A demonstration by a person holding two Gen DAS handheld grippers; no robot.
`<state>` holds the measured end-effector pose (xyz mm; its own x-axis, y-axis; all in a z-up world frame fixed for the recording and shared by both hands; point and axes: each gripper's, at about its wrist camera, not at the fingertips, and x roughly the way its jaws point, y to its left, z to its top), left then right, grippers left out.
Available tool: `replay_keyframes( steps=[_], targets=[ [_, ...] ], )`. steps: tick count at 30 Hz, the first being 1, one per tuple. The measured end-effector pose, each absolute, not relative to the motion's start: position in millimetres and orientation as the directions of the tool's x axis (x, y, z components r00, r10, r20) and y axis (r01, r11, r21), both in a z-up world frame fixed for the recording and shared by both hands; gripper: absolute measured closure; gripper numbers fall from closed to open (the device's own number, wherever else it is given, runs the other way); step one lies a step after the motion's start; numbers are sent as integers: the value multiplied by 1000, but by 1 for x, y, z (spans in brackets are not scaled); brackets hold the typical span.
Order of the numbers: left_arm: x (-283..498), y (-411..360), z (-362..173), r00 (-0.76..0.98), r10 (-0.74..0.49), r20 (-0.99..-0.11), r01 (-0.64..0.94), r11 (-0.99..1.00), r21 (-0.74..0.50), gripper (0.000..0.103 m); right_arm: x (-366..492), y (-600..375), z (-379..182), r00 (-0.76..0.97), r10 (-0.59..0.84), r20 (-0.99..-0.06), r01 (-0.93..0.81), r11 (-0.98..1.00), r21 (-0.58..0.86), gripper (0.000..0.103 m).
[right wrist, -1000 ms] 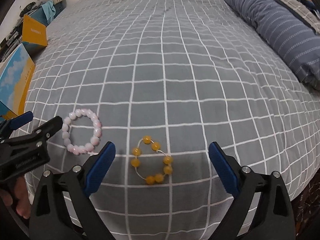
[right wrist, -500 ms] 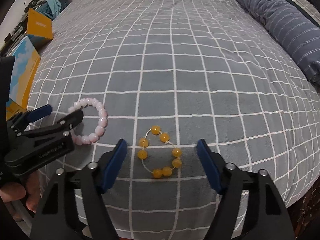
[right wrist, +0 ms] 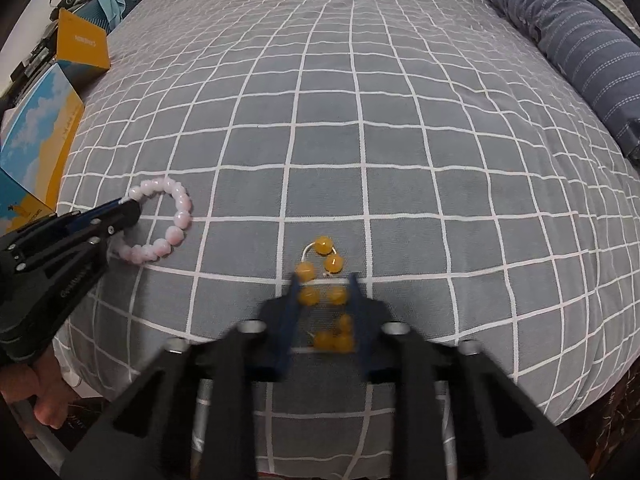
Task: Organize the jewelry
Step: 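Grasp the pink-white bead bracelet with the left tool while the right tool grasps the yellow bead bracelet, then lift the pink bracelet with the left tool and carry it toward the box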
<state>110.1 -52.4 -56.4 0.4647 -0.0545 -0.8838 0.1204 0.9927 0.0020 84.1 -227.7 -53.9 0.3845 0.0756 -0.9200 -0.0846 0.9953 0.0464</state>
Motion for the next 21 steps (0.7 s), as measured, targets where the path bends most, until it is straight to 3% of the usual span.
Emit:
replay_keyframes(
  steps=[21],
  targets=[
    [92, -42, -19, 518, -90, -851, 107, 993, -40, 93, 74, -226, -34, 457, 85, -885, -63, 996, 63, 84]
  ],
)
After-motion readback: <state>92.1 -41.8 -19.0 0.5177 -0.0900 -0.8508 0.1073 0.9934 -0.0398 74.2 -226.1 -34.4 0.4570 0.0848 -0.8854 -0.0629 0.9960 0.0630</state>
